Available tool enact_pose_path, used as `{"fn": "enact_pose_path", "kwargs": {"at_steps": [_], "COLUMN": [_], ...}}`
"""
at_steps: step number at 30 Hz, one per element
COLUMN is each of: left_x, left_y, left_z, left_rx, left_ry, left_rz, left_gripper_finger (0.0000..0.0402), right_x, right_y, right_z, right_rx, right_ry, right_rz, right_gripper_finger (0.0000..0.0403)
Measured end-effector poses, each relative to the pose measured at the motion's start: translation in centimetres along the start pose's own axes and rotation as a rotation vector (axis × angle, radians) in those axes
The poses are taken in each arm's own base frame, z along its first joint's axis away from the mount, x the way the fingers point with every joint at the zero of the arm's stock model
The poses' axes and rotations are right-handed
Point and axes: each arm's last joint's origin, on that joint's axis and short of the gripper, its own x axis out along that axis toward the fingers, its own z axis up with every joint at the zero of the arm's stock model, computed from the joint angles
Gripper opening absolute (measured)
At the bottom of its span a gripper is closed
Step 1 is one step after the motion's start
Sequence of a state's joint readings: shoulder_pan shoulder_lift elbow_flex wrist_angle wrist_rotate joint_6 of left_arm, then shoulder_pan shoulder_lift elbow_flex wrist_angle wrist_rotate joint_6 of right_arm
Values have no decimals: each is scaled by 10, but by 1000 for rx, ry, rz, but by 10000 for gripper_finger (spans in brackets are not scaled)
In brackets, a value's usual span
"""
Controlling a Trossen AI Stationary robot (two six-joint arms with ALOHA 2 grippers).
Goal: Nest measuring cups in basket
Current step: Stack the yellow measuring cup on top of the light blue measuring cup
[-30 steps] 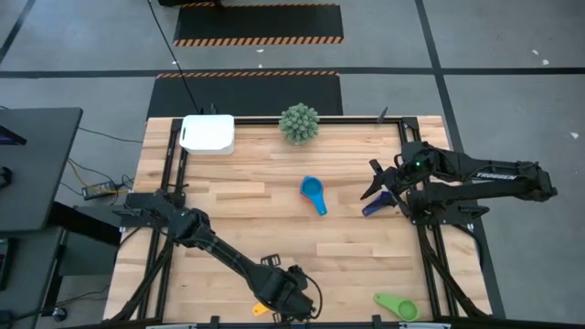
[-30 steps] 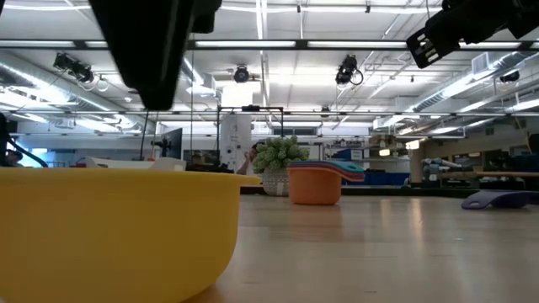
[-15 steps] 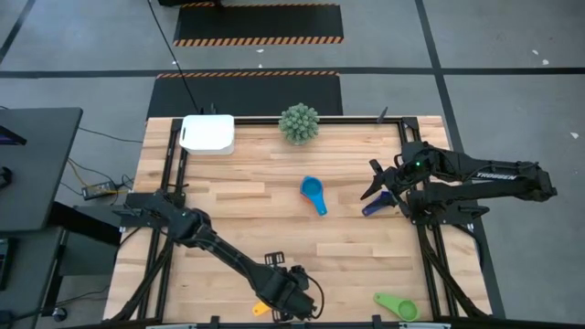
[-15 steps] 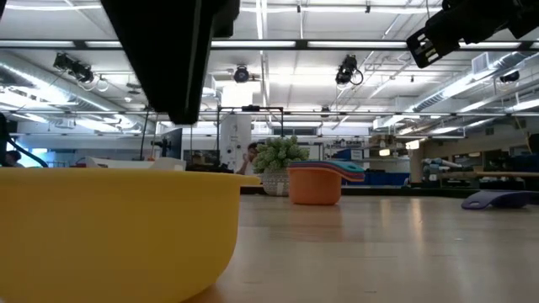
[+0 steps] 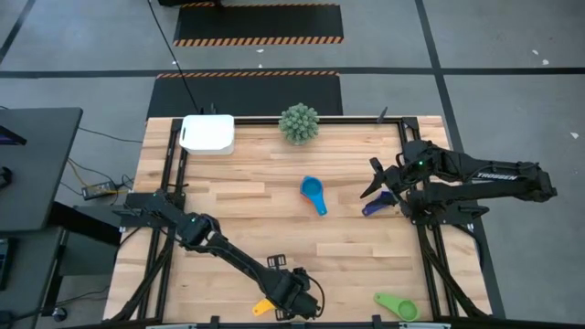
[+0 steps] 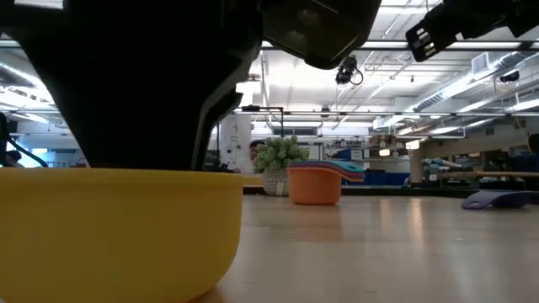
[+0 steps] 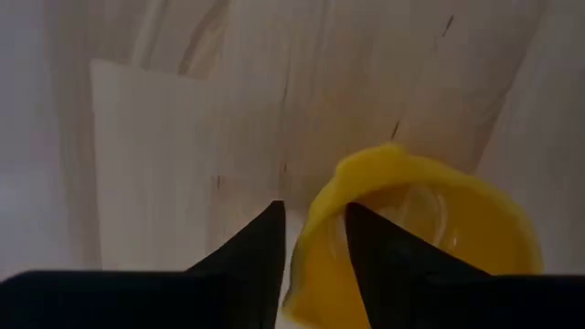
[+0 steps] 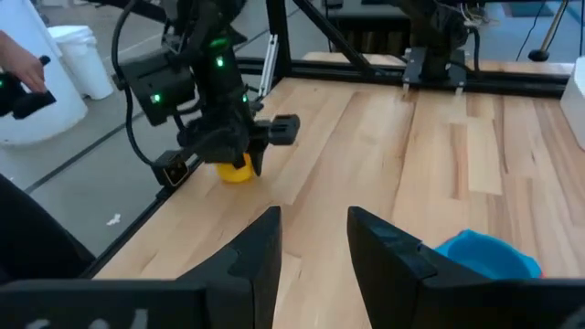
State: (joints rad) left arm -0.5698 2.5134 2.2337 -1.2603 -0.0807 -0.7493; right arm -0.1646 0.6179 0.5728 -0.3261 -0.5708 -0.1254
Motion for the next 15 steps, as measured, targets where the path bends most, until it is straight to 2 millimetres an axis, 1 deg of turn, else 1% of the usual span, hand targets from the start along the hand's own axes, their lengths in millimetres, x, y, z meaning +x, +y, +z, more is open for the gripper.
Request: {"fn": "enact_pose_path", "kwargs": {"at_steps": [3, 7, 8, 12, 15], "left_x": [0, -2, -2, 0, -1], "left_y": [4, 10, 11, 20, 32], "left_z": [4, 9, 10, 17, 26], "left_rx": [-11, -28, -34, -99, -147], "left_ry": [1, 37, 52, 94, 108], "left_rz": [-4, -50, -69, -107, -114], "left_gripper_finger": [84, 19, 13, 13, 11], "right_x": [-1, -2, -2, -4, -7], "right_y": [0, -1, -1, -2, -1], "right_z": [1, 0, 0, 1, 1], "right_rx": [-5, -4, -6, -23, -43], "right_ry": [-9, 0, 1, 0, 0], "right_rz": [-6, -66, -84, -141, -185], "right_gripper_finger": [133, 133, 133, 133, 132]}}
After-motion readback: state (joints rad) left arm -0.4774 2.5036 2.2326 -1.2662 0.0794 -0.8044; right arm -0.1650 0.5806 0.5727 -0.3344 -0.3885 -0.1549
